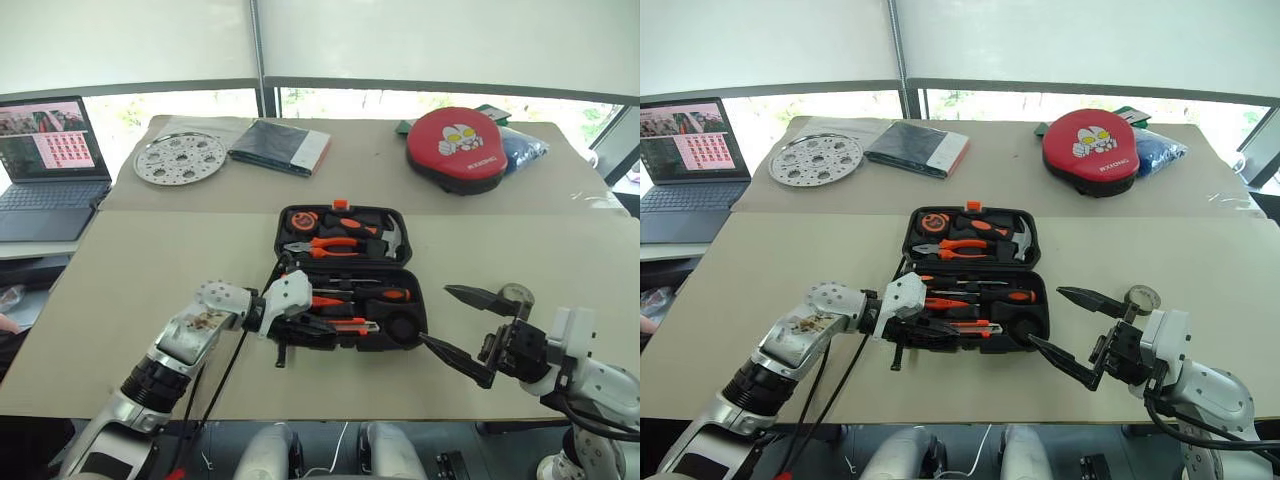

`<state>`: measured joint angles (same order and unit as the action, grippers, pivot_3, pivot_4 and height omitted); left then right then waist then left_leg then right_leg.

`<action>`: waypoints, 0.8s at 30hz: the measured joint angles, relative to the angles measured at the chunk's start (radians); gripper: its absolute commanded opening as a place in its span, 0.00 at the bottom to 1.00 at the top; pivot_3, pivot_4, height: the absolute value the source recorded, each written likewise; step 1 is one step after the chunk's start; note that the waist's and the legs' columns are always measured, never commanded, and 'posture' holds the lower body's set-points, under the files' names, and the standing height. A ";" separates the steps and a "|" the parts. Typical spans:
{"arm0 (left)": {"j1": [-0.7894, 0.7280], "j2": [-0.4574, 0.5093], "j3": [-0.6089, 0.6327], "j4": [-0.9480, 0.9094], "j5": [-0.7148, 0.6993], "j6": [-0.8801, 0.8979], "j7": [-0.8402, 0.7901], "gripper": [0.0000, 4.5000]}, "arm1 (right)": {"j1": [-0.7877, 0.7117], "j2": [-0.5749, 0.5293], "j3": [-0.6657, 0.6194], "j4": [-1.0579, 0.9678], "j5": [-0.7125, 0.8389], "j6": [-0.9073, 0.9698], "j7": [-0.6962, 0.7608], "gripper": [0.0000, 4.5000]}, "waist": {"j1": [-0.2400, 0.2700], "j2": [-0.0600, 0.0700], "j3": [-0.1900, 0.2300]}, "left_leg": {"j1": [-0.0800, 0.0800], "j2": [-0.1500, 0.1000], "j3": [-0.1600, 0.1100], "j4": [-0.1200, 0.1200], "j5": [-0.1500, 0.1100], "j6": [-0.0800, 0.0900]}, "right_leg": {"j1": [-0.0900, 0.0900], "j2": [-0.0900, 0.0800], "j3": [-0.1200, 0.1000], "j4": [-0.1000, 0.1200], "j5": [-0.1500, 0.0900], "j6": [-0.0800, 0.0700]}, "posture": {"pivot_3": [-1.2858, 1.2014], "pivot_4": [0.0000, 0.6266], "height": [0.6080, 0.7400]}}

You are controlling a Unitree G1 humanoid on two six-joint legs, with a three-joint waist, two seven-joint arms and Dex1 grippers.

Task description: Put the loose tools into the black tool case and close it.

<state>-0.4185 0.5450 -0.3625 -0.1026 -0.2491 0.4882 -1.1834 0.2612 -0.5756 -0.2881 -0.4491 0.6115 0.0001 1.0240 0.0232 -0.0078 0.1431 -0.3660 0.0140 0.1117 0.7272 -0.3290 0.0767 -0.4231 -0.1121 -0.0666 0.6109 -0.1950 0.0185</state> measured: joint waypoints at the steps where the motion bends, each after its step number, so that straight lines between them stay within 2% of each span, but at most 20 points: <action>1: 0.006 0.001 0.003 -0.006 -0.012 0.035 0.005 0.01 | 0.000 0.000 0.000 0.000 0.000 0.000 -0.001 1.00 | -0.001 0.000 0.000 | 0.001 0.000 0.000 0.000 0.000 0.000 | 0.000 0.000 0.000 0.000 0.000 0.000 | 0.52 0.24 1.00; 4: 0.009 -0.005 0.015 -0.016 -0.038 0.104 0.024 0.01 | 0.000 0.000 0.000 -0.002 0.000 0.001 -0.003 1.00 | -0.003 0.001 0.000 | 0.001 0.000 0.000 0.000 0.000 0.000 | 0.001 0.000 0.000 0.000 0.000 0.000 | 0.52 0.24 1.00; 9: 0.029 0.003 0.028 -0.018 -0.056 0.091 0.033 0.01 | 0.002 -0.003 -0.001 -0.017 0.001 0.007 -0.006 1.00 | -0.003 0.001 -0.001 | 0.002 0.000 0.000 -0.001 0.000 0.000 | 0.001 0.000 0.001 0.000 0.000 0.000 | 0.52 0.24 1.00; 12: 0.084 -0.015 0.098 -0.012 -0.091 -0.022 0.026 0.18 | 0.030 -0.011 -0.021 -0.024 0.006 0.022 -0.027 1.00 | -0.010 0.002 -0.001 | 0.003 0.000 0.000 -0.006 0.001 -0.002 | -0.001 -0.002 0.002 0.000 -0.001 -0.001 | 0.52 0.24 1.00; 15: 0.155 -0.059 0.212 -0.006 -0.173 -0.137 0.008 0.42 | 0.083 -0.019 -0.089 -0.029 0.033 0.039 -0.046 1.00 | -0.010 0.000 0.000 | -0.001 0.001 -0.001 -0.006 0.002 -0.004 | -0.005 -0.003 0.001 0.000 -0.001 -0.002 | 0.52 0.24 1.00; 16: 0.165 -0.052 0.262 -0.006 -0.203 -0.185 -0.016 0.50 | 0.109 -0.022 -0.126 -0.030 0.040 0.042 -0.048 1.00 | -0.009 -0.001 0.001 | -0.002 0.001 -0.001 -0.006 0.003 -0.005 | -0.006 -0.002 -0.001 0.000 -0.001 -0.002 | 0.52 0.24 1.00; 17: 0.172 -0.031 0.298 -0.007 -0.221 -0.216 -0.034 0.55 | 0.125 -0.023 -0.151 -0.030 0.041 0.042 -0.050 1.00 | -0.009 -0.001 0.001 | -0.002 0.001 -0.001 -0.006 0.003 -0.005 | -0.006 -0.002 -0.001 0.000 -0.001 -0.003 | 0.52 0.24 1.00; 18: 0.190 -0.001 0.347 -0.008 -0.237 -0.253 -0.061 0.66 | 0.149 -0.023 -0.179 -0.030 0.041 0.041 -0.051 1.00 | -0.009 -0.001 0.001 | -0.002 0.001 -0.001 -0.007 0.003 -0.005 | -0.006 -0.002 -0.001 0.000 -0.001 -0.003 | 0.52 0.24 1.00; 21: 0.248 0.058 0.452 -0.005 -0.271 -0.327 -0.117 0.92 | 0.225 -0.010 -0.270 0.007 0.037 0.029 -0.053 1.00 | -0.009 0.000 0.001 | -0.001 0.001 -0.001 -0.008 0.002 -0.005 | -0.005 -0.002 -0.001 -0.001 -0.001 -0.003 | 0.52 0.24 1.00; 22: 0.279 0.071 0.483 0.000 -0.285 -0.352 -0.137 0.97 | 0.245 0.005 -0.298 0.030 0.033 0.014 -0.053 1.00 | -0.009 0.000 0.001 | -0.001 0.001 -0.001 -0.008 0.002 -0.004 | -0.005 -0.002 -0.001 -0.001 -0.001 -0.003 | 0.52 0.24 1.00; 24: 0.320 0.092 0.520 0.012 -0.296 -0.381 -0.164 0.97 | 0.273 0.019 -0.334 0.067 0.019 -0.008 -0.053 1.00 | -0.009 0.000 0.001 | -0.001 0.001 0.000 -0.008 0.001 -0.003 | -0.005 -0.002 -0.001 -0.002 -0.002 -0.003 | 0.52 0.24 1.00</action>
<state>-0.0987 0.6365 0.1578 -0.0909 -0.5448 0.1067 -1.3472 0.5345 -0.5570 -0.6221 -0.3816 0.6307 -0.0077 0.9708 0.0145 -0.0077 0.1439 -0.3675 0.0149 0.1116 0.7193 -0.3278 0.0739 -0.4280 -0.1145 -0.0673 0.6089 -0.1968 0.0150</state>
